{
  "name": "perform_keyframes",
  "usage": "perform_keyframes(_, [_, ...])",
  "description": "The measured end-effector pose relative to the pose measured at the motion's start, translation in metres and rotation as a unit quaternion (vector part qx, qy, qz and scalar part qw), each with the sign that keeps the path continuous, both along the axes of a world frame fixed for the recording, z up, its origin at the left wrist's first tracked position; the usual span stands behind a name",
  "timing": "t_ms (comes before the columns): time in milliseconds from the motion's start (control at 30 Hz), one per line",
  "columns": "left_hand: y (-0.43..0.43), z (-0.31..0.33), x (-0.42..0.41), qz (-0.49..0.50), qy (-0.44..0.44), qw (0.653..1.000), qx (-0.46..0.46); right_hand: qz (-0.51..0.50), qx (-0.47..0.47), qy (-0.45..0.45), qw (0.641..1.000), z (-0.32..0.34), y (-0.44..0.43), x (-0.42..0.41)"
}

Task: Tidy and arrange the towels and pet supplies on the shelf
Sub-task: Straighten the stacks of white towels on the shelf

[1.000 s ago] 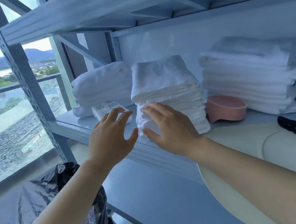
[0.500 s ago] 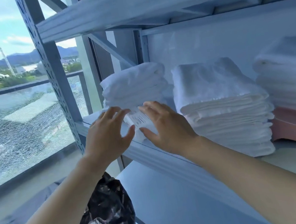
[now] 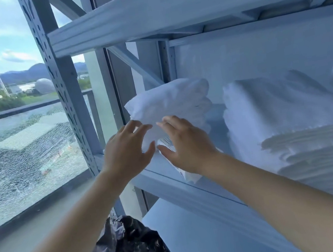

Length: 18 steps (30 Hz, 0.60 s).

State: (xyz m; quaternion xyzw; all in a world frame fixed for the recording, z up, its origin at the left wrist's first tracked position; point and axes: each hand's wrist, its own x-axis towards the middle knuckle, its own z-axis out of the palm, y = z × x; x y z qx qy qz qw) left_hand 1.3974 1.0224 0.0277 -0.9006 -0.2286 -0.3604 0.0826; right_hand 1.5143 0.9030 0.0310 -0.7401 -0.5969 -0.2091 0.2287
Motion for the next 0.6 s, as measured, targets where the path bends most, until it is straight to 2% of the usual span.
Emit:
perform_keyframes(167, [0.038, 0.001, 0.007, 0.018, -0.003, 0.999, -0.037, -0.045, -0.023, -0.007, 0.999, 0.009, 0.034, 0.016])
perform_keyframes(367, [0.061, -0.001, 0.021, 0.009, 0.030, 0.999, -0.008, -0.092, -0.026, -0.020, 0.995, 0.011, 0.063, 0.047])
perform_keyframes(600, [0.083, 0.000, 0.057, 0.036, 0.050, 0.998, -0.029, -0.126, -0.003, -0.005, 0.992, 0.007, 0.082, 0.072])
